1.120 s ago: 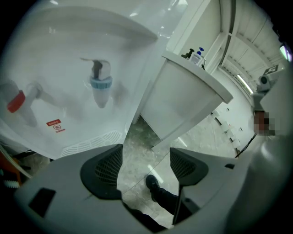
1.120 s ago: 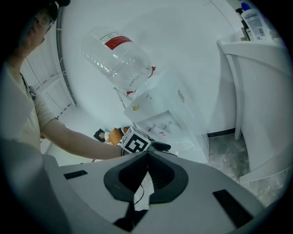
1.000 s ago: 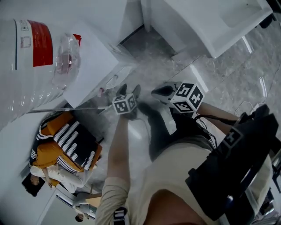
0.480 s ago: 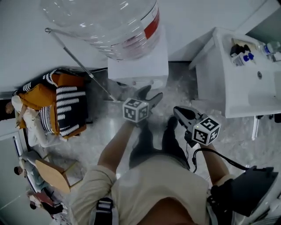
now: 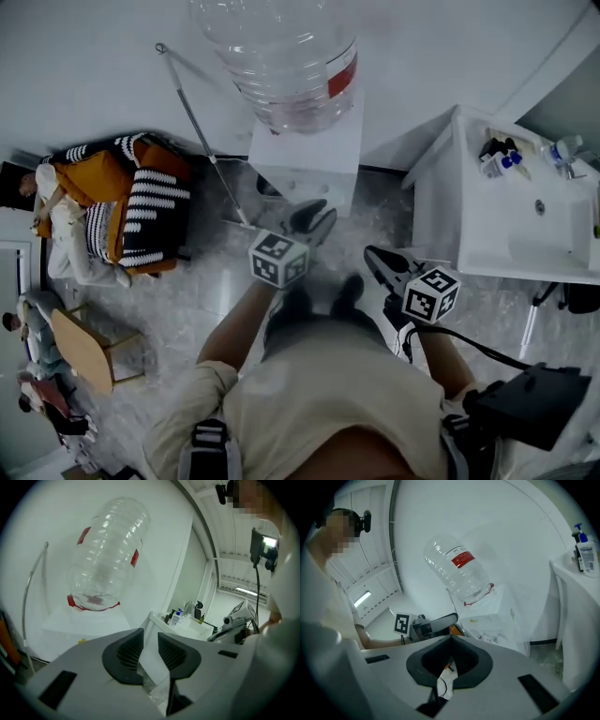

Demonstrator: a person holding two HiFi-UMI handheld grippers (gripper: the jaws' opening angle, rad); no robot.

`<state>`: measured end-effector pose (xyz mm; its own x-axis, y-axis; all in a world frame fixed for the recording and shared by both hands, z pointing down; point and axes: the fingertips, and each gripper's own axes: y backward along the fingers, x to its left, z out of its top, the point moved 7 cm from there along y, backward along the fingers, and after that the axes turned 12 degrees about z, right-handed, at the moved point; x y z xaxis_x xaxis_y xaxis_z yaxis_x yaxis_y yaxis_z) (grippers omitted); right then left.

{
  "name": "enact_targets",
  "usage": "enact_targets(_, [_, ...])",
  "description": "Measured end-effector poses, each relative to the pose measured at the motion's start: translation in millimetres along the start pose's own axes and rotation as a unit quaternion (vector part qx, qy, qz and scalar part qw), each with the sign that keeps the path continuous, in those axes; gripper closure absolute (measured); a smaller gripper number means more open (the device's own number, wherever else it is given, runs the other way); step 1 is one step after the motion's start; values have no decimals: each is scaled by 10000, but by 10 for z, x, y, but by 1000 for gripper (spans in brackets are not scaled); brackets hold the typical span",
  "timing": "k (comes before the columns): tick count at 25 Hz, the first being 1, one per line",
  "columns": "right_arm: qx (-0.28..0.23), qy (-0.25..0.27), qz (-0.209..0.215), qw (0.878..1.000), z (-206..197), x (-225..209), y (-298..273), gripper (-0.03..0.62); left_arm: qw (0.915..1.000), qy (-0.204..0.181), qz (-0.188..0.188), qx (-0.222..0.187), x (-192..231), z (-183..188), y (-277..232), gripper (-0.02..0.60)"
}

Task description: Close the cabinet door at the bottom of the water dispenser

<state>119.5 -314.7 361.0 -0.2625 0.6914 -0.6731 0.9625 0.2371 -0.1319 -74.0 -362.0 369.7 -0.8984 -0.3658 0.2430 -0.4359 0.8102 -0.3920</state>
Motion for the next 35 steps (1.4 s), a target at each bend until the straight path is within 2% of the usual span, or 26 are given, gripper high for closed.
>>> enact_targets(3, [-10, -122, 180, 9998, -4, 113, 26, 583, 9997, 36, 134, -204, -131, 122, 249, 541])
enact_targets(8, [130, -82, 365, 9992, -154, 296, -47, 583, 9990, -282, 160, -297, -275, 69, 567, 586])
enact_targets(15, [209, -46, 365, 9991, -324, 621, -232, 583, 9961, -830, -142, -261, -393, -70, 944, 590])
enact_targets(20, [258, 80, 173, 9995, -551, 913, -492, 583, 9979, -528, -181, -329, -136, -219, 1387, 589])
enact_targets(26, [285, -20, -54, 9996, -983, 1359, -653, 583, 9991, -161, -255, -310, 88, -477, 2006, 589])
enact_targets(31, [157, -129, -245, 9995, -1292, 1598, -746, 583, 9977, -314, -511, -299, 128, -625, 2297, 589])
enact_targets(35, [-23, -358, -337, 9988, -1392, 1720, -738, 583, 9963, -398, -663, -372, 116, -651, 2503, 589])
